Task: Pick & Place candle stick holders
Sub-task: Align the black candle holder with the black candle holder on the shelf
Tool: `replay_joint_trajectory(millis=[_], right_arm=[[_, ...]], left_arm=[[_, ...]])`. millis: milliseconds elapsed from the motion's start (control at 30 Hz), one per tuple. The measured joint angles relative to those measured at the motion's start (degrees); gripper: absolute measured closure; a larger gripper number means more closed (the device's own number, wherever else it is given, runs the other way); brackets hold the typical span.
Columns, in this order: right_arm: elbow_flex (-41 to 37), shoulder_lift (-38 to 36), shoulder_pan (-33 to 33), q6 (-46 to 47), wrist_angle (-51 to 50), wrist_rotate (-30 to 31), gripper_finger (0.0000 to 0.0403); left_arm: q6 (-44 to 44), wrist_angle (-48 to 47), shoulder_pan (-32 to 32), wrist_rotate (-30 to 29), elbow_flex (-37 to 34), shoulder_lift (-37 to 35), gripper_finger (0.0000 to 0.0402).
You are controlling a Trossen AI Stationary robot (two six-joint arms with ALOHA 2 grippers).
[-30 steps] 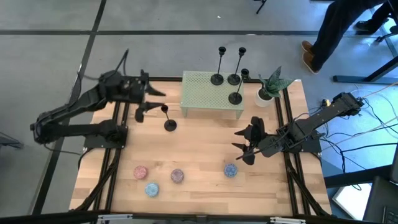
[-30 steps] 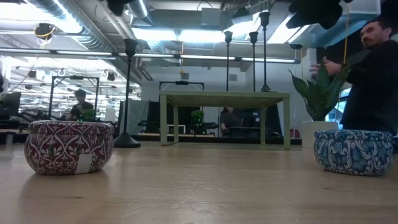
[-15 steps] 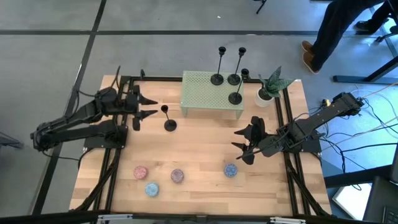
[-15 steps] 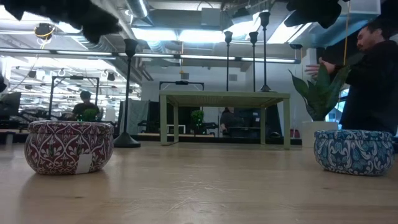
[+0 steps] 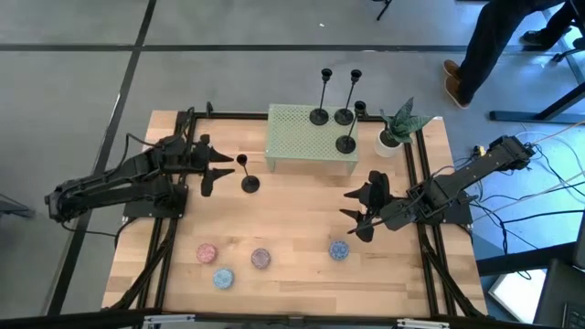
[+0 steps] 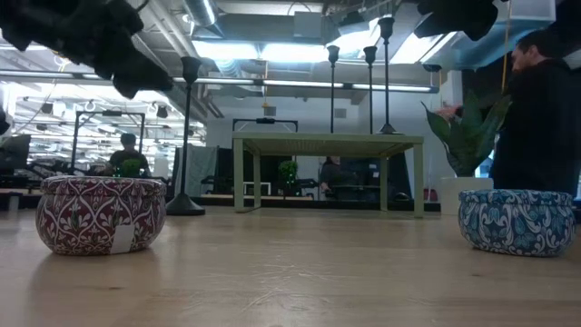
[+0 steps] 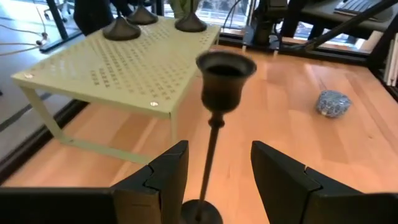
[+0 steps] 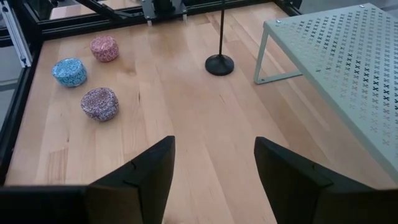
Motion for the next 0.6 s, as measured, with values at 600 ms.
replay_joint_trajectory(millis=[600], right_arm=[[0.00, 0.00, -0.20, -0.13, -0.02, 0.00, 0.0178]], left_arm=[[-3.94, 31.20, -3.49, 0.22, -16.88, 1.84, 0.0231]])
